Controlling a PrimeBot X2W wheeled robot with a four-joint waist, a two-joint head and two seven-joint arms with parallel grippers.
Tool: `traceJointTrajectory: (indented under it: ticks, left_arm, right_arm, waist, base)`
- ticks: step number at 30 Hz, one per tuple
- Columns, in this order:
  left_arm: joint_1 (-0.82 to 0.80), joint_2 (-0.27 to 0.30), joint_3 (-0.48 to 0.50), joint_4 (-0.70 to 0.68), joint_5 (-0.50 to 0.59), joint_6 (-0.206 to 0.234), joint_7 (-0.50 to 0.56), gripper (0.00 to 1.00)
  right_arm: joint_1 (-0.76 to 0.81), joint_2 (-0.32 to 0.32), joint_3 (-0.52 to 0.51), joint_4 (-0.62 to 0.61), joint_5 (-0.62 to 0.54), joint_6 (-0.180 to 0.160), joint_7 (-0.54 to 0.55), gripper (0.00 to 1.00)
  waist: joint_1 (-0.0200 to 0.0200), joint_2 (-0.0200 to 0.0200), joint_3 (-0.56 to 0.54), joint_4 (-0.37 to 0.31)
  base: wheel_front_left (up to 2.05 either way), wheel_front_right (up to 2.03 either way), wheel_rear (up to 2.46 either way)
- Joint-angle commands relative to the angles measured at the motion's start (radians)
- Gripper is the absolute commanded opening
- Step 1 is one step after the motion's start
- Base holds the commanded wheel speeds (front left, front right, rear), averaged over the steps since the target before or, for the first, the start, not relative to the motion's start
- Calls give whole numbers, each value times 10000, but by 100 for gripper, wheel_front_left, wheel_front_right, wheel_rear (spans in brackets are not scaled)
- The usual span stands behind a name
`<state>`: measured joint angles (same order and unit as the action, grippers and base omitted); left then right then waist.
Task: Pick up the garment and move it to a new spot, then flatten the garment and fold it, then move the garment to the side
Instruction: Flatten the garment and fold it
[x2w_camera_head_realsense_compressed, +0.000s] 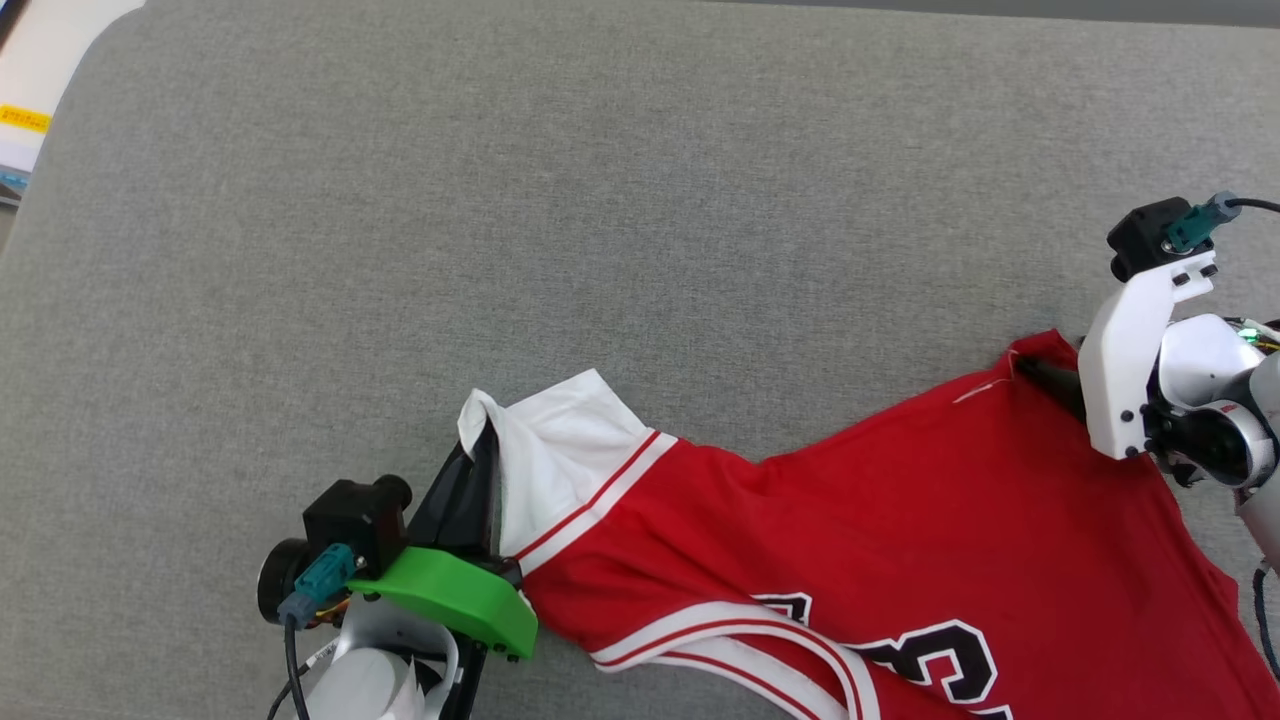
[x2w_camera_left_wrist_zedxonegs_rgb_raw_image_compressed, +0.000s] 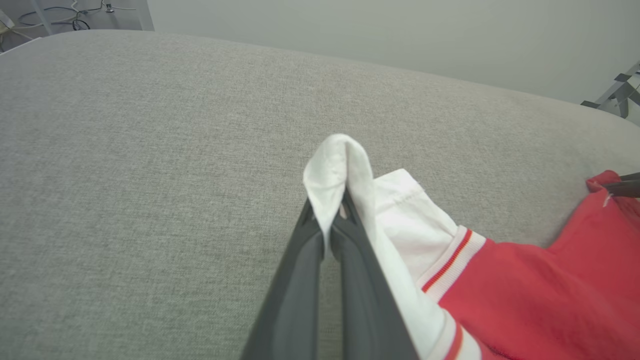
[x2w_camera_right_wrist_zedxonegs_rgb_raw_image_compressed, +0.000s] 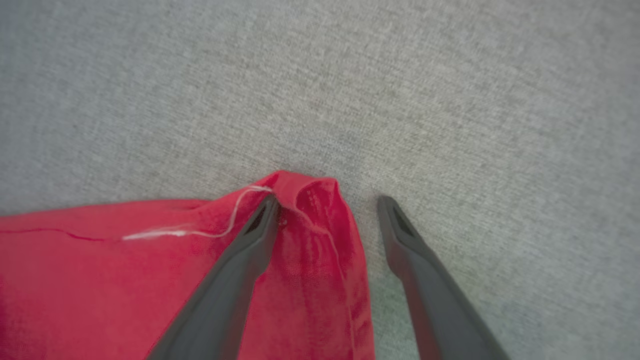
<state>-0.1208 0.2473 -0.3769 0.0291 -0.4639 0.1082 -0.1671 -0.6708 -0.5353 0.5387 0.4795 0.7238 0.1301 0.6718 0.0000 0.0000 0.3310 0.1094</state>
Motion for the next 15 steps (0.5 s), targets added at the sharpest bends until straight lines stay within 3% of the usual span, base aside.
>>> traceJointTrajectory:
  ticks: [1,2,3,5,10,15]
  left_arm:
    - [-177,-72,12,75,104,-74,-105,0]
    - [-183,-85,7,115,94,-80,-132,0]
    - [-185,-99,4,168,80,-82,-159,0]
    - [-181,-123,4,248,42,-88,-196,0]
    - [-153,-122,0,405,-31,-102,-234,0]
    - [-196,42,159,462,-78,-46,-239,0]
  right_arm:
    - [180,83,495,255,267,6,341,100]
    - [231,66,697,347,446,6,506,100]
    - [291,29,959,441,618,6,716,85]
    - [393,-2,1341,533,985,6,1046,0]
    - [251,-172,1756,449,1569,6,1001,0]
    - [-345,-293,1298,371,1868,6,-183,0]
  waist:
    - [0,0,211,224]
    - [0,0,217,235]
    - [0,0,212,239]
    - [0,0,185,228]
    - [0,0,-2,145]
    - [0,0,-440,-16]
  base:
    - [0,0,0]
    - [0,0,0]
    - [0,0,0]
    - [0,0,0]
    - [0,0,0]
    - [0,0,0]
